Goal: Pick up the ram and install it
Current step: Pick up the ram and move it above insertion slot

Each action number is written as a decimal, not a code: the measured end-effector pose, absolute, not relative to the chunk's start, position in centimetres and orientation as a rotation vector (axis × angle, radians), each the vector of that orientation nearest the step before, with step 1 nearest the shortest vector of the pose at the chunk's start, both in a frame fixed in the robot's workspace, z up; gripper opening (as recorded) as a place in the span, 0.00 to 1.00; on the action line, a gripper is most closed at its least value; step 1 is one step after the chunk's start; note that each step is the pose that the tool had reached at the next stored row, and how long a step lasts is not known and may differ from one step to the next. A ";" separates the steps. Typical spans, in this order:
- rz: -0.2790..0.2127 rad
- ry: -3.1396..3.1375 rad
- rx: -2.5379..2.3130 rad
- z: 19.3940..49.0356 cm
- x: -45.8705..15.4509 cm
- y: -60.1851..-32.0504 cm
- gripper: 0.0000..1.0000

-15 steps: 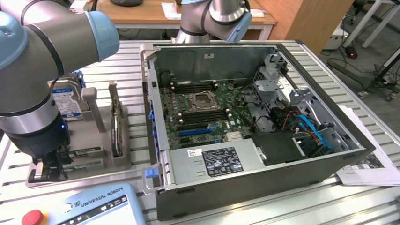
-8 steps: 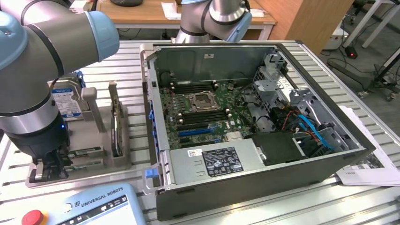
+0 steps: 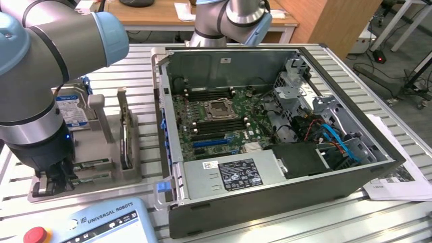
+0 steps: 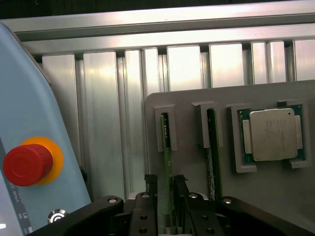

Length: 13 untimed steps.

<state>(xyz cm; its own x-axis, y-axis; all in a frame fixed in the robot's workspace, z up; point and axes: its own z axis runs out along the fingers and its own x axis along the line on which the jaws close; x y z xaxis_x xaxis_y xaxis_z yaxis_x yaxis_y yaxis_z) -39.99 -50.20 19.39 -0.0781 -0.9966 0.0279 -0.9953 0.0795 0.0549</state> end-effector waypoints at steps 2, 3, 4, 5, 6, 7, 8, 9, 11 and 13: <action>-0.033 -2.265 2.093 19.4 -40.0 -50.2 0.27; -0.033 -2.265 2.093 19.4 -40.0 -50.2 0.27; -0.033 -2.265 2.093 19.4 -40.0 -50.2 0.27; -0.033 -2.265 2.093 19.4 -40.0 -50.2 0.27; -0.033 -2.265 2.093 19.4 -40.0 -50.2 0.27; -0.032 -2.264 2.092 19.4 -40.0 -50.1 0.27; -0.025 -2.262 2.089 19.4 -40.0 -49.9 0.27; -0.019 -2.259 2.086 19.4 -40.0 -49.8 0.27; -0.019 -2.259 2.087 19.4 -40.0 -49.8 0.27; -0.018 -2.259 2.086 19.4 -40.0 -49.8 0.27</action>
<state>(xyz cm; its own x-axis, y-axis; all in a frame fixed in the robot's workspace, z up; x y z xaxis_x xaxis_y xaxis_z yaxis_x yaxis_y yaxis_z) -39.99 -49.80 19.39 -0.0781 -0.9961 0.0409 -0.9953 0.0803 0.0540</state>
